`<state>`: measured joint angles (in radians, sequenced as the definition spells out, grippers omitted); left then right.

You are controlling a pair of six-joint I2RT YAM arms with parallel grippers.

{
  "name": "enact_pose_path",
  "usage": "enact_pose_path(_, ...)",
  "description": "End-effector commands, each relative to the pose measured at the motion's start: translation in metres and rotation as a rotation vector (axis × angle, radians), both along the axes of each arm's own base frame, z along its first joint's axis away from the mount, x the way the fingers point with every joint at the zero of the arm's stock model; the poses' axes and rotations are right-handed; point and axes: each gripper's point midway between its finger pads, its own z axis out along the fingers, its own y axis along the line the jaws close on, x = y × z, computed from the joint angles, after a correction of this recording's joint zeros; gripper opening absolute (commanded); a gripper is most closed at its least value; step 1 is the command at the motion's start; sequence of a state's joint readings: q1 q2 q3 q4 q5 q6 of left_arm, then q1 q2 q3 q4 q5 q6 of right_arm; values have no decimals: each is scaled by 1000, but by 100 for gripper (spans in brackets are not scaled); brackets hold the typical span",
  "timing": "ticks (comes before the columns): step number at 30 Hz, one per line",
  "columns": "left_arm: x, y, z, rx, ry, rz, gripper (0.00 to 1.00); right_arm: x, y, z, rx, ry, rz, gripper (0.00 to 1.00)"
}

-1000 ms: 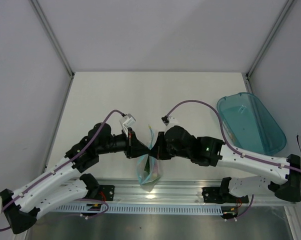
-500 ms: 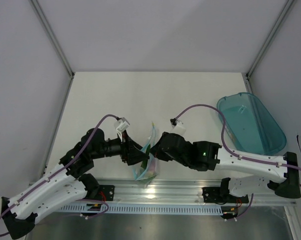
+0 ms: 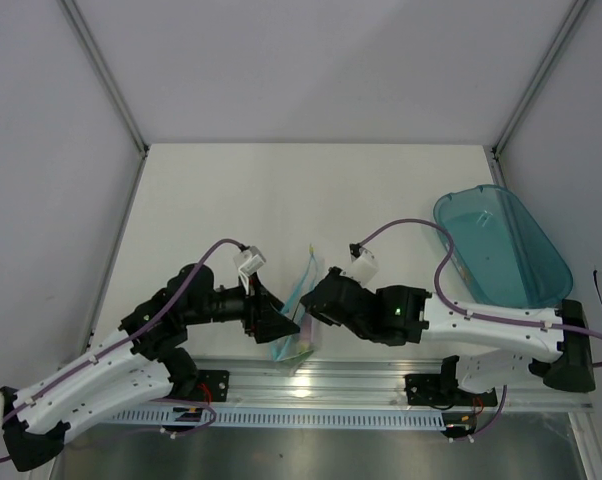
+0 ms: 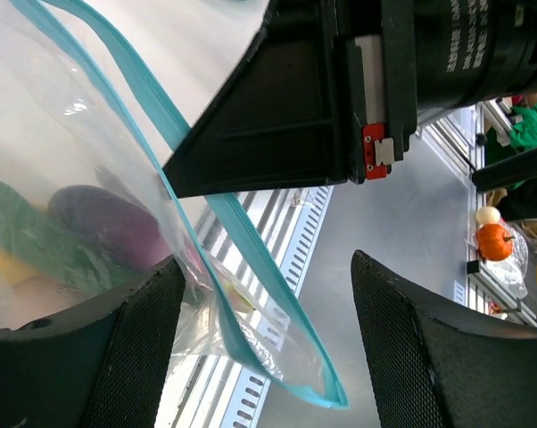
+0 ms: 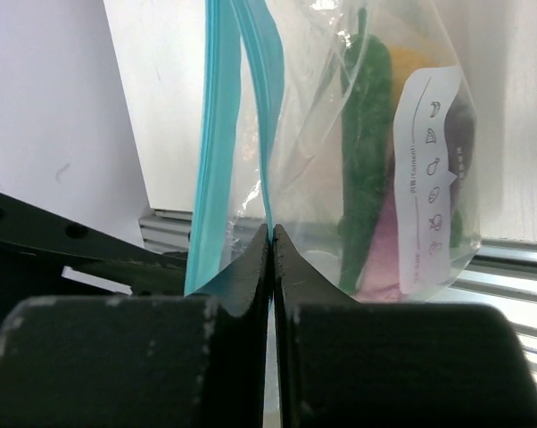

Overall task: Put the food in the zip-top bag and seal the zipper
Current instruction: Zip the zipper food storage bag at the center of the board.

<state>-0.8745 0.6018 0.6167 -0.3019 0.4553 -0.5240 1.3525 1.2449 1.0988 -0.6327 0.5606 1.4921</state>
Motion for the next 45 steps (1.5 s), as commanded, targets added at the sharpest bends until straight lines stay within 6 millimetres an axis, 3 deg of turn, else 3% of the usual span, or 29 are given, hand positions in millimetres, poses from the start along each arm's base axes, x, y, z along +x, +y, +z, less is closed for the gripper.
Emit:
enact_pose_path(1, -3, -7, 11, -11, -47, -23, 77, 14, 6, 29, 72, -42, -90, 0)
enact_pose_path(10, 12, -4, -5, 82, -39, 83, 77, 18, 13, 43, 106, -55, -103, 0)
enact_pose_path(16, 22, -2, -18, 129, -6, 149, 66, 15, 19, 35, 98, -34, -84, 0)
enact_pose_path(21, 22, -3, -15, 122, -10, 144, 53, 14, 22, 32, 86, -38, -67, 0)
enact_pose_path(28, 21, 0, -16, 146, -28, 134, 31, 13, 17, 43, 39, -118, 9, 30)
enact_pose_path(31, 19, 2, -16, 152, -35, 126, 11, 13, 7, 50, -18, -185, 77, 37)
enact_pose_path(34, 16, 4, -15, 154, -41, 107, 0, 17, -5, 57, -76, -229, 186, 40)
enact_pose_path(36, 12, 4, -13, 148, -43, 84, 1, 22, -21, 63, -80, -230, 228, 41)
enact_pose_path(37, 10, 4, -12, 145, -50, 74, 1, 25, -28, 62, -113, -268, 274, 48)
enact_pose_path(38, 8, 5, -10, 142, -51, 61, 1, 29, -40, 73, -87, -287, 295, 49)
enact_pose_path(41, 0, 5, -3, 116, -74, 20, 1, 38, -71, 85, -119, -373, 356, 79)
enact_pose_path(43, -7, 5, 3, 88, -84, -17, 1, 42, -84, 84, -155, -432, 425, 88)
enact_pose_path(45, -18, 3, 11, 50, -88, -85, 1, 36, -88, 91, -92, -469, 537, 89)
